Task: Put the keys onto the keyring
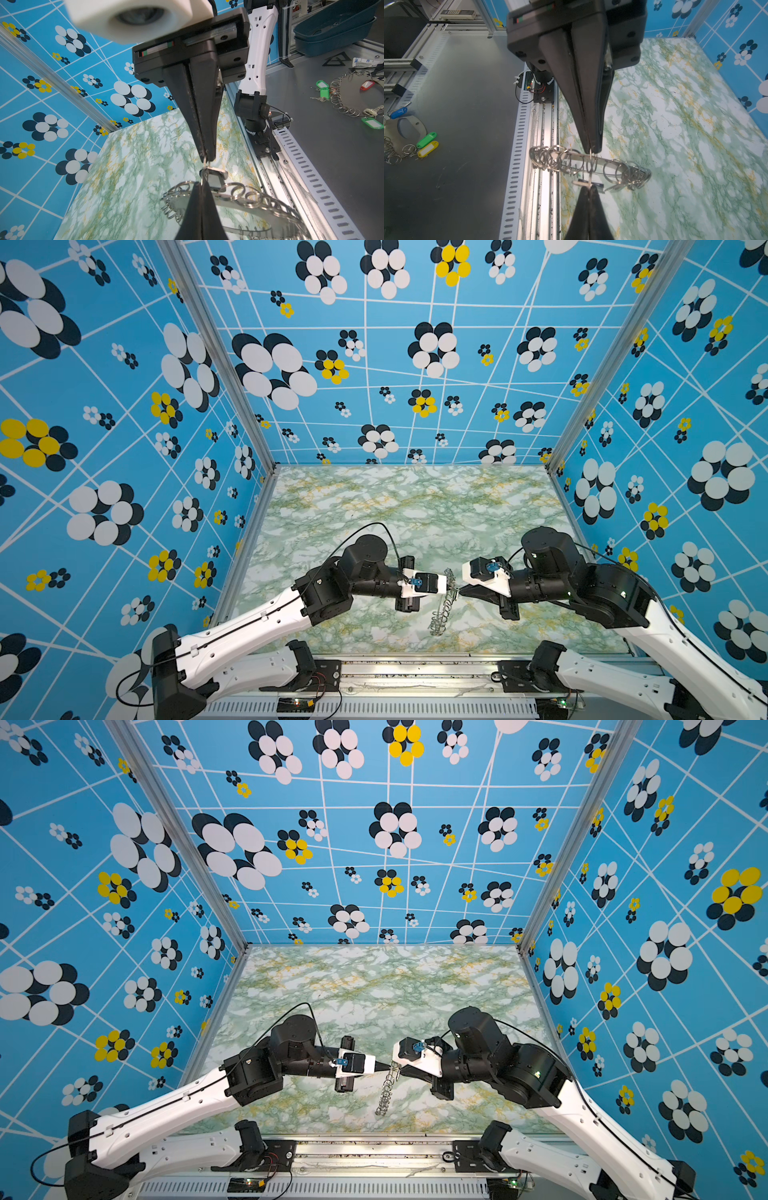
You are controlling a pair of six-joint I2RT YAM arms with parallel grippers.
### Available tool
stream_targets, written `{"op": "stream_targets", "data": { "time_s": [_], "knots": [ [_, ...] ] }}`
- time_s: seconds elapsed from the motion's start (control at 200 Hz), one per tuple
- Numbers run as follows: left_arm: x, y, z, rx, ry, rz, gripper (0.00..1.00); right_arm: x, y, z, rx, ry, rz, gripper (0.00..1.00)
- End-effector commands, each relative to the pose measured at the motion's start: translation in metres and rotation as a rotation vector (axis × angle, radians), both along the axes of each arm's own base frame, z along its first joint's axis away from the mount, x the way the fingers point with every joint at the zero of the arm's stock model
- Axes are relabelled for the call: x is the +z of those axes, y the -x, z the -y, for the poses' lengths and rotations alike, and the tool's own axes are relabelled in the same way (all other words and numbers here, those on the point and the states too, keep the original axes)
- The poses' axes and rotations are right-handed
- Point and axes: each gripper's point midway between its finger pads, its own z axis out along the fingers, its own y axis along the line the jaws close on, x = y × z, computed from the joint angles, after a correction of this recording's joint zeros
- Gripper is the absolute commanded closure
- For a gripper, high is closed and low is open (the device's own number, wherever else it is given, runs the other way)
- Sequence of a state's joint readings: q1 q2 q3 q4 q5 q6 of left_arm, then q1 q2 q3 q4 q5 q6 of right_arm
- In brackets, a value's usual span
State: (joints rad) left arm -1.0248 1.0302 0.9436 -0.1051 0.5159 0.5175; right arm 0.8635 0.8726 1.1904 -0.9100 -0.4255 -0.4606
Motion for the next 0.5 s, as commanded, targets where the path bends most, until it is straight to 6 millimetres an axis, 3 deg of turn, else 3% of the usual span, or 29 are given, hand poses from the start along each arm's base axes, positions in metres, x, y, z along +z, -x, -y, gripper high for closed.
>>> {"op": "stream_targets", "data": {
  "time_s": [0.0,0.495],
  "knots": [
    [0.0116,0.0042,0.0030,-0.018,0.026,0.018,1.00,0.0221,0.0067,-0.0082,0.054,-0.078,0.027,1.00],
    [0.0070,0.0019,0.0067,-0.015,0.004,0.000,1.00,0.0250,0.0063,-0.0080,0.051,-0.091,0.040,1.00]
  ]
}}
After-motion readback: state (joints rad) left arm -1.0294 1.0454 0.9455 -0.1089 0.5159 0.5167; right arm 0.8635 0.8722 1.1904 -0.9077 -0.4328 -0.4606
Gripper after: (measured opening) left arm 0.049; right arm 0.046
